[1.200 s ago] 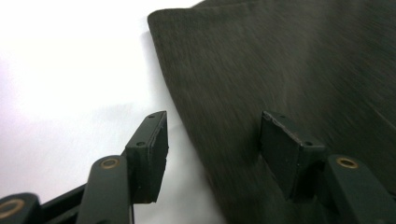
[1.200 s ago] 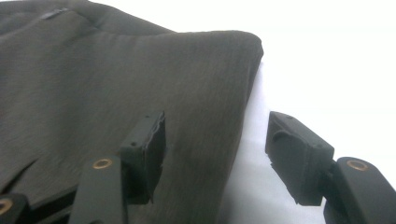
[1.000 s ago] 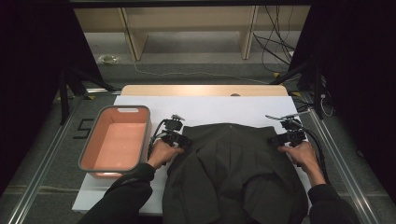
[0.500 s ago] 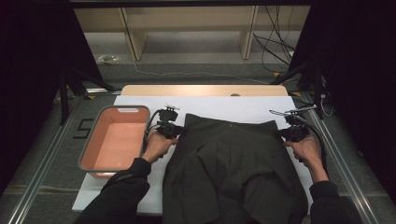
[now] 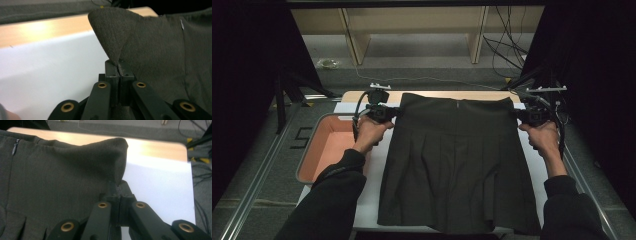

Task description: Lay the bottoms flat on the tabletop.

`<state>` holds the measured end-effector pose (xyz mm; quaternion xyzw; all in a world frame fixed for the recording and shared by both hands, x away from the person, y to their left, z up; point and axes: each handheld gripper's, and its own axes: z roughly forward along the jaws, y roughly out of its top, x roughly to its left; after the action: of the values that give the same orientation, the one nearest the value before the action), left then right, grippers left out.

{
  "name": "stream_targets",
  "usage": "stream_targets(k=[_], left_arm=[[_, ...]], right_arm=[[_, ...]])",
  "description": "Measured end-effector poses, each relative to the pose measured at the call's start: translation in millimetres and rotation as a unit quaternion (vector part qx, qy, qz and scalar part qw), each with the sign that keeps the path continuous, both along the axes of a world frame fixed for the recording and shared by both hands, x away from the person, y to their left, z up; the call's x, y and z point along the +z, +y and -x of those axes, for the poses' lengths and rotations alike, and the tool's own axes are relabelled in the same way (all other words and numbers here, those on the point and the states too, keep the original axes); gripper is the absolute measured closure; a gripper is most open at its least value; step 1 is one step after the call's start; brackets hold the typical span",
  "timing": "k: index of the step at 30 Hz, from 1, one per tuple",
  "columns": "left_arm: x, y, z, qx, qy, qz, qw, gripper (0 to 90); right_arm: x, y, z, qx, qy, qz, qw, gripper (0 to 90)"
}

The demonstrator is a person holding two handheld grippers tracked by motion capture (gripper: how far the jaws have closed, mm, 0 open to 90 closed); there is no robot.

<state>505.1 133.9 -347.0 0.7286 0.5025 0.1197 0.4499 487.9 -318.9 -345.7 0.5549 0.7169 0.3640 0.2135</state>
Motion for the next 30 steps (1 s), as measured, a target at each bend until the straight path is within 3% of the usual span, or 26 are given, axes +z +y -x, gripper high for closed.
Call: stream_targets(k=[3,9,13,16,25,30], left_arm=[[3.8,4.8,-3.3,-0.003,0.005,-0.003,1.0000,87.9],[-5.8,3.1,-3.1,-0.004,0.016,-0.001,0.9999,87.5],[-4.8,1.0,-3.6,-0.007,0.012,0.002,0.9999,87.5],[0.9,0.5,-4.5,-0.007,0.006,0.002,1.0000,87.7],[22.0,4.3,-11.5,0.005,-0.013,0.009,0.9999,88.0],[19.5,-2.7,-12.1,-0.004,-0.009,0.007,0.9999,87.6]], right_arm=[[8.0,7.8,-5.5,0.002,-0.004,0.003,1.0000,89.8],[18.2,16.6,-13.0,0.001,-0.011,0.019,0.9998,89.9],[33.5,16.7,-18.8,-0.017,-0.030,0.020,0.9992,89.9],[41.0,21.3,-21.2,-0.015,-0.034,0.026,0.9990,89.8],[33.5,24.9,-20.7,-0.011,-0.026,0.030,0.9991,89.7],[37.1,20.0,-20.7,-0.016,-0.032,0.041,0.9985,89.9]])
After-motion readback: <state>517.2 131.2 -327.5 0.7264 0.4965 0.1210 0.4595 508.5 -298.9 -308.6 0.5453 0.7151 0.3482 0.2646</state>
